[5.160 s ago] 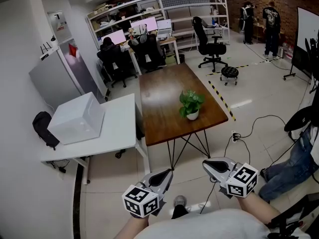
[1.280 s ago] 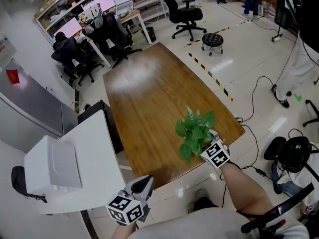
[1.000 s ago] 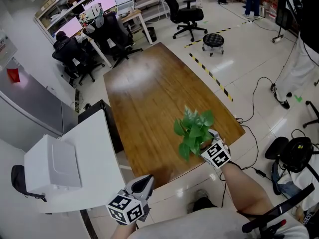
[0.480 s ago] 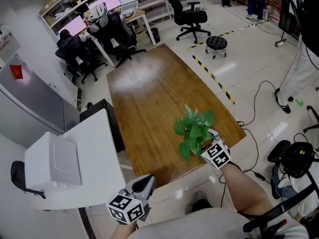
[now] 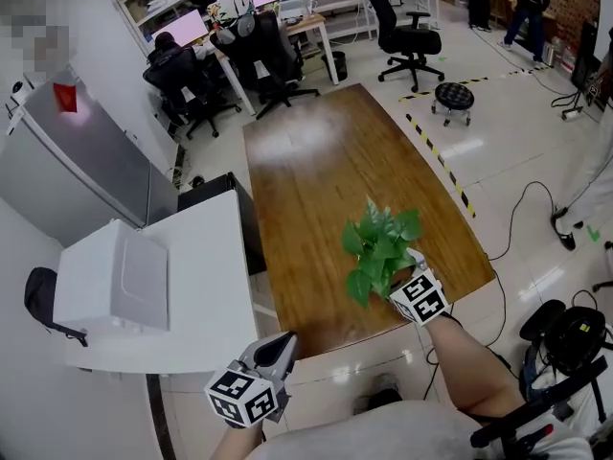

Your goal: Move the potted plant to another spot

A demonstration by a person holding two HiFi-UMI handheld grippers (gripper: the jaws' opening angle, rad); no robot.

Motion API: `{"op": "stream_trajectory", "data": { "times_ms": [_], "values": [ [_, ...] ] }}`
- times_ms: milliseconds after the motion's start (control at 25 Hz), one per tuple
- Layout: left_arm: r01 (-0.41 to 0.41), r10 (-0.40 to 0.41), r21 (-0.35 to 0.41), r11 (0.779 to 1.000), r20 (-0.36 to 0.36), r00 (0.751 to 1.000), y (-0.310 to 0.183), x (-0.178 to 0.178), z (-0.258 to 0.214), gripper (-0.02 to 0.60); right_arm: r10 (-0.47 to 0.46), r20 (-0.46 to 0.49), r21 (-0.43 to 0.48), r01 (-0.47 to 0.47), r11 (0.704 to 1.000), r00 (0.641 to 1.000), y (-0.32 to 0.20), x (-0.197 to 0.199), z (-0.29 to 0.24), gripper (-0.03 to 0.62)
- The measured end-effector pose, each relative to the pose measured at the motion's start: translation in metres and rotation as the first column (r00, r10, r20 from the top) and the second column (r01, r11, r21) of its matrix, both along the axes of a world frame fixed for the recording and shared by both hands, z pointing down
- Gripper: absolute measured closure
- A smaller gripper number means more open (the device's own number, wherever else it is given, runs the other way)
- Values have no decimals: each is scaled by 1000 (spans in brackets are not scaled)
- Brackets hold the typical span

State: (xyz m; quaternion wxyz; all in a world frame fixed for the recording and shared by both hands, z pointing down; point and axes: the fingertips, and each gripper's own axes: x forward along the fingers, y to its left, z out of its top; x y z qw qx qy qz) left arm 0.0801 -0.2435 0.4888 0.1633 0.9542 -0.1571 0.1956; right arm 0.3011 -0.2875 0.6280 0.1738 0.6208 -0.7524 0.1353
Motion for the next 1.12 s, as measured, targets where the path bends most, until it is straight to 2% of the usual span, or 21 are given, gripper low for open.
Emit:
{"op": "stream_trajectory", "data": {
  "times_ms": [280, 480, 760, 1120],
  "values": [
    [138, -138, 5, 990, -8, 990, -7, -53, -7, 588, -129, 3, 17, 129, 992, 992, -39, -59, -15, 152],
    [247, -247, 14, 969, -12, 969, -7, -98, -19, 588, -244, 0, 28, 244, 969, 970, -66, -114, -30, 152],
    [402, -402, 19, 915, -8, 916, -9, -177, -22, 588, -395, 13, 47, 394, 918, 919, -106, -208, -42, 152],
    [545, -545, 23, 838, -5, 839, -4, -261, -24, 588, -528, 32, 55, 526, 849, 849, -136, -316, -45, 152]
  ]
}}
